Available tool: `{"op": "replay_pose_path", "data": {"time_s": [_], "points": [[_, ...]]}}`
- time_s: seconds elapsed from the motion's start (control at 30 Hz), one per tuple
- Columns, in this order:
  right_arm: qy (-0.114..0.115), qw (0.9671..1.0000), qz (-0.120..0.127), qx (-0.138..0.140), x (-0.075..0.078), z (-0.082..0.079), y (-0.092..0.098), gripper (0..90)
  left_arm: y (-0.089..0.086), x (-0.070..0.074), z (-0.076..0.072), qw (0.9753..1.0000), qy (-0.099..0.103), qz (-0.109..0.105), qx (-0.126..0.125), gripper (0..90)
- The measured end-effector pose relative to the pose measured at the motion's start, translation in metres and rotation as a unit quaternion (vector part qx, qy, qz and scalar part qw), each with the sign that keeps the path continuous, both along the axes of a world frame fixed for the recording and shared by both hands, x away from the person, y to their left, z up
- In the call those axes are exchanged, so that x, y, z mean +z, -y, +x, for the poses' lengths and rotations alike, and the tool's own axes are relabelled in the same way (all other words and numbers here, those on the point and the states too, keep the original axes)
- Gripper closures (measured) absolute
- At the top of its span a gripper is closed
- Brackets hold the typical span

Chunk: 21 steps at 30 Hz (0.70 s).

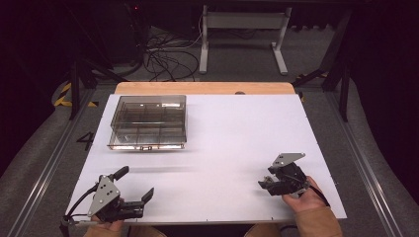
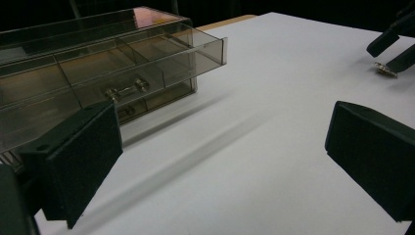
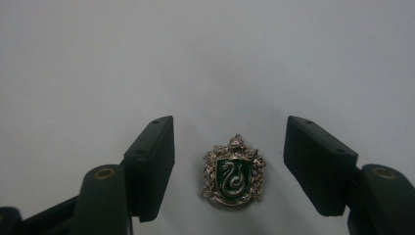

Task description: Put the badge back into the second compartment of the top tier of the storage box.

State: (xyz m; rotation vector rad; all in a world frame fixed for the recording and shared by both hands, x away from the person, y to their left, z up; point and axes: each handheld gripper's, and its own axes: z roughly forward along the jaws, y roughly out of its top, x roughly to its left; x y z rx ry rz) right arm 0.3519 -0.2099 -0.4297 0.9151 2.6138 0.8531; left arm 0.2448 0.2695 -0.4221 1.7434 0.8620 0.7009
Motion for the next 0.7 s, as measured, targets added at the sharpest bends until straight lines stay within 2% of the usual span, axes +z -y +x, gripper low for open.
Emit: {"op": "replay_pose_path", "data": {"time_s": [0.2, 0.6, 0.7], "points": [[-0.008, 0.9998, -0.02, 0.0, -0.0016, 0.0005, -0.0013, 39.3, 0.0, 0.0, 0.0002, 1.0, 0.001, 0.002, -0.001, 1.3], [-0.02, 0.9988, -0.045, -0.003, -0.003, 0.0016, -0.0016, 46.7, 0.0, -0.0001, 0.0001, 1.0, -0.001, 0.0, -0.002, 1.3], [-0.021, 0.9988, -0.045, -0.003, -0.0028, 0.0015, -0.0013, 48.4, 0.0002, -0.0002, 0.0002, 1.0, -0.001, 0.0, -0.002, 1.3]]}}
